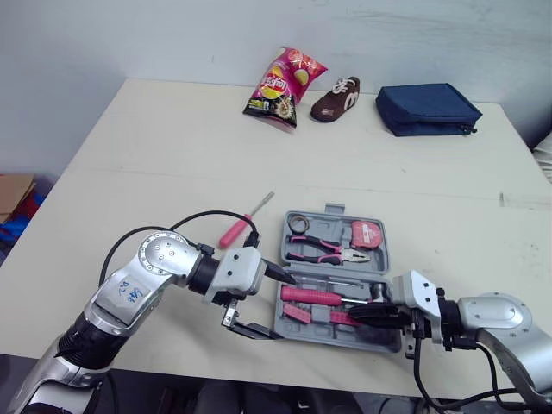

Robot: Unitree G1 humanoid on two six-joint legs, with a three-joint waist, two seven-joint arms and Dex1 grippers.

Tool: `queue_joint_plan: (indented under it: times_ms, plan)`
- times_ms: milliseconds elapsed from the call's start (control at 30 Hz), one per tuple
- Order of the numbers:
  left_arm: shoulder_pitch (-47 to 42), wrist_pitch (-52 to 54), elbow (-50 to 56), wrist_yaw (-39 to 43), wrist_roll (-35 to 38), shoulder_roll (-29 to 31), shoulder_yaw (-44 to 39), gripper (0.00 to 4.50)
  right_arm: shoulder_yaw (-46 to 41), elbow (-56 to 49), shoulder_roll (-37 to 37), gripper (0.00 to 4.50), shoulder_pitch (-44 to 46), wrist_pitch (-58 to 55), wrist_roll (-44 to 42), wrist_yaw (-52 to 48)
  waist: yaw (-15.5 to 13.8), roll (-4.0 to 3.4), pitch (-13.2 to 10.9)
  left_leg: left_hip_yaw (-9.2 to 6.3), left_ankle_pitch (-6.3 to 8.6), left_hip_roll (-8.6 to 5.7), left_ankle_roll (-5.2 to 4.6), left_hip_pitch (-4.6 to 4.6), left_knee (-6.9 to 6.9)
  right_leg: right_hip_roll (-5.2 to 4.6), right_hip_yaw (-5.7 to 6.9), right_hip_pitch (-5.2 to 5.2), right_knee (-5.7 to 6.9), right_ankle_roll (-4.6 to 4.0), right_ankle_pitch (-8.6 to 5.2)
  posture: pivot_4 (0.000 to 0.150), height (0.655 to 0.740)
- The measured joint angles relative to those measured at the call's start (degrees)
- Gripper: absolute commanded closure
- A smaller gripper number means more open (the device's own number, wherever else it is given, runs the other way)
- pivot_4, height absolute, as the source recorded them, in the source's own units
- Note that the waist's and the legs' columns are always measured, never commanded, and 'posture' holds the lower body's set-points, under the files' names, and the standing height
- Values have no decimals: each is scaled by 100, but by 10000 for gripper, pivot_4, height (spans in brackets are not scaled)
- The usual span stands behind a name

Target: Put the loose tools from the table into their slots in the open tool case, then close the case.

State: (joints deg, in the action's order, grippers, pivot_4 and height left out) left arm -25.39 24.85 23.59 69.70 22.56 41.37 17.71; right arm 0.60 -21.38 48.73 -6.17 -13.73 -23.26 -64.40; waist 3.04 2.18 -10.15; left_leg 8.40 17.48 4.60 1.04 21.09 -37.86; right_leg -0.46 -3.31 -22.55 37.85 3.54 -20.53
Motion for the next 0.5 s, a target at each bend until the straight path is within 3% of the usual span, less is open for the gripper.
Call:
queue_joint_plan:
  times_ms: [333,467,500]
  plan:
    - [-25,15,-176,-16,-4,-4,-42,0,255,253,-68,44476,-222,752,457,257,2,40,26,-2,1,2,2,-34,0,-1,0,33,-1,-1,0,1500,7400]
    - [366,411,-165,-412,240,0,-600,0,-154,-301,-181,44476,-583,-285,-380,645,5,23,15,1,11,5,5,-58,12,-7,2,51,-1,-11,-7,1500,7400]
    - [534,561,-183,-538,311,31,-799,0,-356,-457,-203,41639,-620,-555,-656,781,19,15,9,2,11,7,6,-57,13,-6,1,48,2,-11,-7,1500,7400]
